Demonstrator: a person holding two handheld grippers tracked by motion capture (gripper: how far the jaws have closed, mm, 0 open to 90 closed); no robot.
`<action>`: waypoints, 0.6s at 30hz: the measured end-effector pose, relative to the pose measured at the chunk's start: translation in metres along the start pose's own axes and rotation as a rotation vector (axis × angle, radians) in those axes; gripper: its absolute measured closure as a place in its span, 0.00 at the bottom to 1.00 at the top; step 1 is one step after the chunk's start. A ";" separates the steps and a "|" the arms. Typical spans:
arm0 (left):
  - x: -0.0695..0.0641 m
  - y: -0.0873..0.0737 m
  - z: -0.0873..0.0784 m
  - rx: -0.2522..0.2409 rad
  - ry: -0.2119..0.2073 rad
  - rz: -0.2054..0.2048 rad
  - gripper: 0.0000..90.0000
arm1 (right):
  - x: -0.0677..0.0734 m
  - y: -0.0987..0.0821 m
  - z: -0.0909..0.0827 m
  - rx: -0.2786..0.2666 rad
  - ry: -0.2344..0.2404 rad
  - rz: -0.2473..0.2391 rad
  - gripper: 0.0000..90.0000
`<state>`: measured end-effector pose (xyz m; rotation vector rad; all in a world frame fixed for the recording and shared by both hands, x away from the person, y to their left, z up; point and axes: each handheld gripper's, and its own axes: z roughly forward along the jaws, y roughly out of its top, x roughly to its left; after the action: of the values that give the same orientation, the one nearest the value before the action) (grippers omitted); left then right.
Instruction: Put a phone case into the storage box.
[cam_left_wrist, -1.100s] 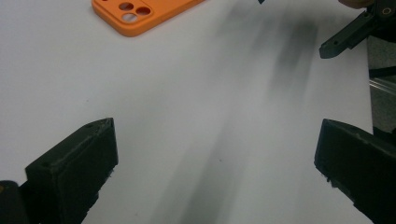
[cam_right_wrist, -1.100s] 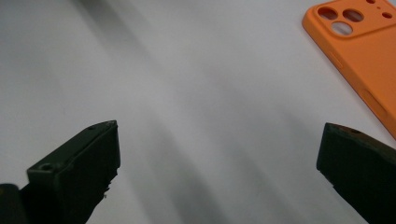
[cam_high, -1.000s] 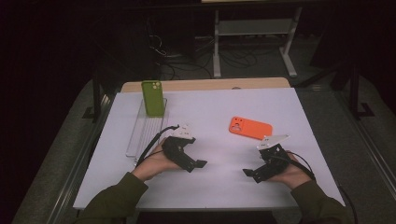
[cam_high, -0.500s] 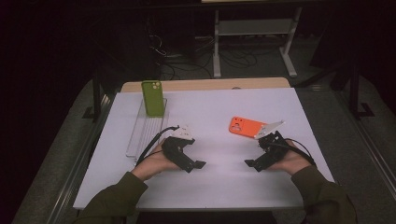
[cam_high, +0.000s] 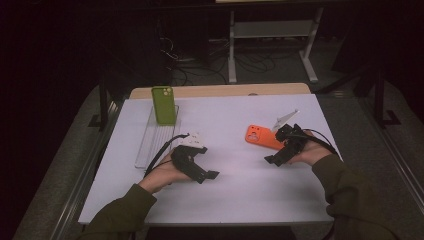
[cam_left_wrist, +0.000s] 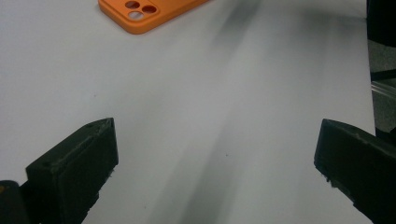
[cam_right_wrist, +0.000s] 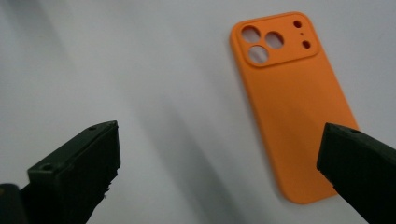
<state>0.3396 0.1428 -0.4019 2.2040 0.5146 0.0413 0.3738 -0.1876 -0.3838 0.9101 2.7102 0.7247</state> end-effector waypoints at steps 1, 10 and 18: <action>0.000 0.000 0.000 0.001 0.000 0.001 0.00 | -0.003 0.002 0.001 0.006 -0.003 -0.002 0.00; 0.000 0.000 0.000 0.006 -0.003 0.010 0.00 | -0.030 0.015 0.008 0.069 -0.005 -0.036 0.00; -0.001 0.001 0.001 -0.003 -0.010 0.004 0.00 | -0.050 0.029 0.015 0.136 0.003 -0.062 0.00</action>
<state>0.3393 0.1414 -0.4018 2.2008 0.5049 0.0332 0.4335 -0.1925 -0.3811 0.8490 2.8048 0.5362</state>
